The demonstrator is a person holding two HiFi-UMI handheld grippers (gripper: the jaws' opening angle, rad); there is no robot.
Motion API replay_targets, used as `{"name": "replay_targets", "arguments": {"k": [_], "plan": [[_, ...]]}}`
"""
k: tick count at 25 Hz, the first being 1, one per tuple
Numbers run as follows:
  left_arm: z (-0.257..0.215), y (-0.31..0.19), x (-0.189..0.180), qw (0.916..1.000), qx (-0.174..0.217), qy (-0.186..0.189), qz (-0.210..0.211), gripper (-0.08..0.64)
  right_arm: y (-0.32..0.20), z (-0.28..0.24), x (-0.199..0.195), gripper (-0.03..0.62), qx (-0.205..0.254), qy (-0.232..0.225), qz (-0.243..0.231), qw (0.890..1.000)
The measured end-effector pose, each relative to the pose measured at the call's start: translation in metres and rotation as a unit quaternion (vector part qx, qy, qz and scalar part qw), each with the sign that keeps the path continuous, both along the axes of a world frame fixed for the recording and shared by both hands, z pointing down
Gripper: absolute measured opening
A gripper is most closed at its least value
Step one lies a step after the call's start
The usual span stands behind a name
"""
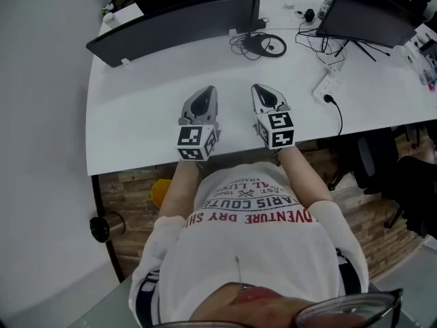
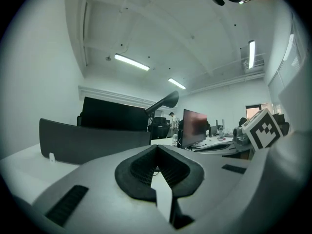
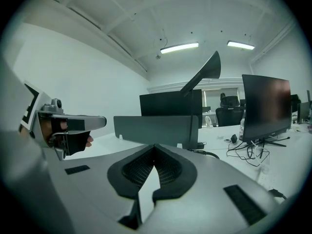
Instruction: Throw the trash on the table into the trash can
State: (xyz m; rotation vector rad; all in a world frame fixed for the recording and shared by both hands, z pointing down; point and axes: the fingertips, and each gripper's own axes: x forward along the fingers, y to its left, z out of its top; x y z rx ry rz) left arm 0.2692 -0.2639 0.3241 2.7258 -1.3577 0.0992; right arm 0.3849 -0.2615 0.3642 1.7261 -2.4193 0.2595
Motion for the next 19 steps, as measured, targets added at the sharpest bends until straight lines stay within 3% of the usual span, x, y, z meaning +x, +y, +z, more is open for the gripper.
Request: {"name": "replay_targets", "arguments": {"k": [19], "plan": [[0.006, 0.0, -0.012, 0.9997, -0.001, -0.009, -0.021, 0.023, 0.0, 0.004, -0.004, 0.025, 0.009, 0.004, -0.008, 1.0]]}}
